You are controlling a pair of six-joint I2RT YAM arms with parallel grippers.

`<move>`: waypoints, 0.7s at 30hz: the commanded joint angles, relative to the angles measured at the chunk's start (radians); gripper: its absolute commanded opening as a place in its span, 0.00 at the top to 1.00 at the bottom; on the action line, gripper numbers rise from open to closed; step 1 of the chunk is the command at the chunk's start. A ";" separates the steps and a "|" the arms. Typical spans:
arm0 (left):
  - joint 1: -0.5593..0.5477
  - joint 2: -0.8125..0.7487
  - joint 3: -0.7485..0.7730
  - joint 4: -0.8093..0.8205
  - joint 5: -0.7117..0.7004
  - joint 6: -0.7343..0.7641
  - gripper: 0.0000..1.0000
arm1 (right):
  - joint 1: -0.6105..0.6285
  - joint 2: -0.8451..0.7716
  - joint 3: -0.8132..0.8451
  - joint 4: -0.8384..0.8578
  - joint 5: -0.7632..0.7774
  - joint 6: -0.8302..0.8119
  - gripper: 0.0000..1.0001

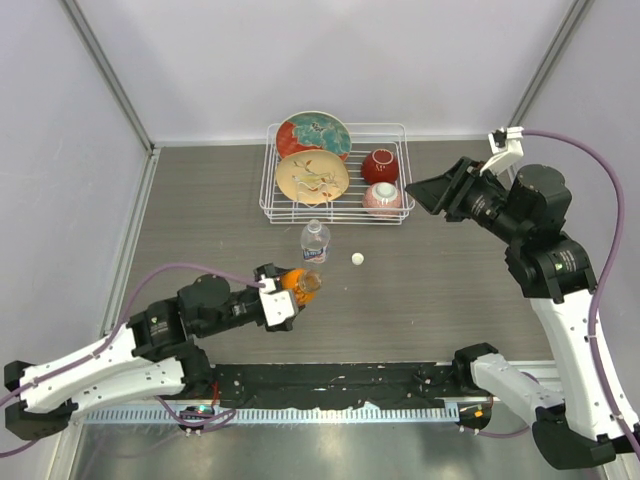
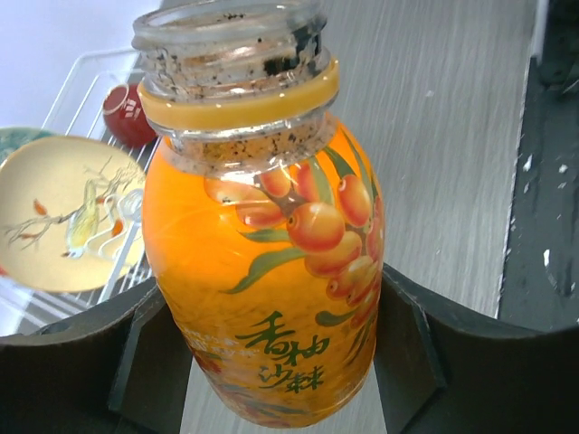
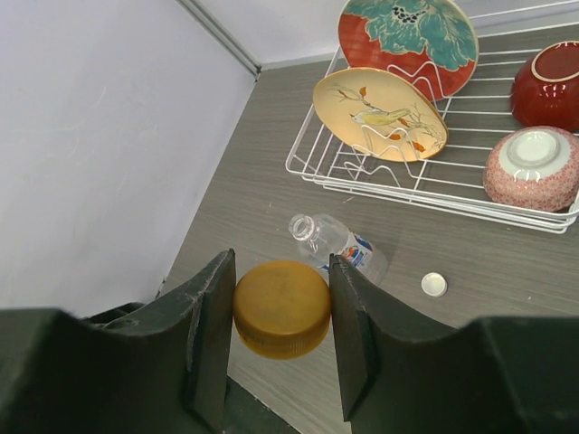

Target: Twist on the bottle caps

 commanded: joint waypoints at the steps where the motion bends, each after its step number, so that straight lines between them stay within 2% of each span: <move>1: 0.000 -0.056 -0.145 0.395 0.104 -0.068 0.96 | 0.005 0.029 0.034 0.054 -0.066 -0.084 0.82; 5: -0.001 0.017 -0.182 0.531 0.052 -0.157 1.00 | 0.006 0.035 0.025 0.106 -0.087 -0.112 0.82; 7: -0.001 0.059 -0.178 0.559 -0.024 -0.213 1.00 | 0.011 0.038 0.018 0.140 -0.092 -0.117 0.82; 11: -0.001 0.129 -0.182 0.643 -0.017 -0.285 1.00 | 0.060 0.052 0.005 0.181 -0.075 -0.146 0.82; 15: 0.000 0.139 -0.188 0.651 0.014 -0.374 1.00 | 0.217 0.069 0.003 0.197 0.057 -0.230 0.83; 16: 0.000 0.136 -0.195 0.663 0.037 -0.385 1.00 | 0.289 0.078 0.012 0.189 0.113 -0.245 0.83; 21: 0.017 0.134 -0.233 0.696 0.070 -0.460 1.00 | 0.399 0.083 0.029 0.183 0.189 -0.299 0.85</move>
